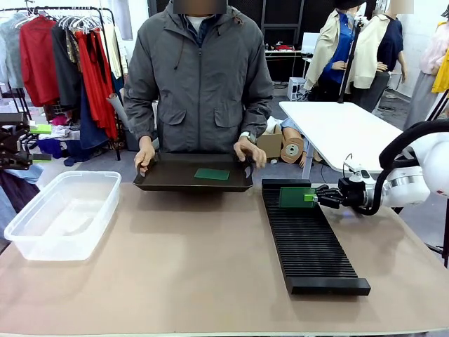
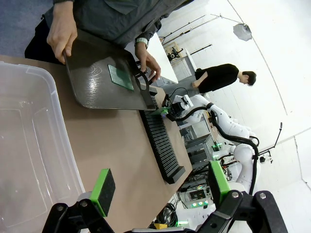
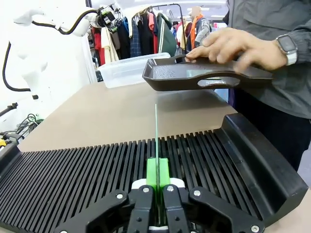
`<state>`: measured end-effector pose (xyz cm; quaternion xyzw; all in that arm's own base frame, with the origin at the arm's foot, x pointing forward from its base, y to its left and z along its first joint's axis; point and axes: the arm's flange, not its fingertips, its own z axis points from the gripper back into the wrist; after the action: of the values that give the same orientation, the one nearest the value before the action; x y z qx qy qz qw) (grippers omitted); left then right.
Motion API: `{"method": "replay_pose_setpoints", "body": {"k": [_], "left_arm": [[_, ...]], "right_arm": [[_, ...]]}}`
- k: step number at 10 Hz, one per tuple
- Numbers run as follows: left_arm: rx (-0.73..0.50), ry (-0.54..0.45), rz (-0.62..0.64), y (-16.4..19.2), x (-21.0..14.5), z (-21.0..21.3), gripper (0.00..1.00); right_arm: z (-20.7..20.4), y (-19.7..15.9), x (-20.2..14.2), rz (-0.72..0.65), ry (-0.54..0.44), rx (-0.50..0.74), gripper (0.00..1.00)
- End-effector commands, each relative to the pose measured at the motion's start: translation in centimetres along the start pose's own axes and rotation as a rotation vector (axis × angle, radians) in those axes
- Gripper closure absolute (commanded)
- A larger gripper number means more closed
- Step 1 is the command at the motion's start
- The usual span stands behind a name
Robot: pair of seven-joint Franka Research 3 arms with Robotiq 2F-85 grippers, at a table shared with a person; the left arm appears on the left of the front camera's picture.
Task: Sort PCBs into racks and boxes based on the side picked up.
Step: If the short side of the Blank PCB is picked up, insert it into the PCB Rack ; if the long side is picked up, place it in the Organizing box.
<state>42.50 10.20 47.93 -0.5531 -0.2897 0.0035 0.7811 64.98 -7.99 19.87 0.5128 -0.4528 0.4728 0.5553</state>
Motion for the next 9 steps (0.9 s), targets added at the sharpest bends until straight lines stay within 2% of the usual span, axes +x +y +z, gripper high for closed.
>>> {"method": "replay_pose_setpoints", "body": {"k": [1, 4, 5, 6, 9], "left_arm": [[0.001, 0.007, 0.003, -0.2, 0.1, 0.1, 0.00], [0.001, 0.007, 0.003, -0.2, 0.1, 0.1, 0.00], [0.001, 0.007, 0.003, -0.2, 0.1, 0.1, 0.00], [0.001, 0.007, 0.003, -0.2, 0.1, 0.1, 0.00], [0.001, 0.007, 0.003, -0.2, 0.1, 0.1, 0.00]], "right_arm": [[-0.4, 0.3, -0.7, 0.038, 0.033, -0.064, 1.00], [-0.4, 0.3, -0.4, 0.038, 0.031, -0.074, 1.00], [-0.4, 0.2, 0.0, 0.033, 0.024, -0.078, 0.88], [-0.3, 0.1, 0.4, 0.030, 0.008, -0.081, 0.72], [0.0, -0.3, 1.4, 0.005, -0.059, -0.089, 0.14]]}}
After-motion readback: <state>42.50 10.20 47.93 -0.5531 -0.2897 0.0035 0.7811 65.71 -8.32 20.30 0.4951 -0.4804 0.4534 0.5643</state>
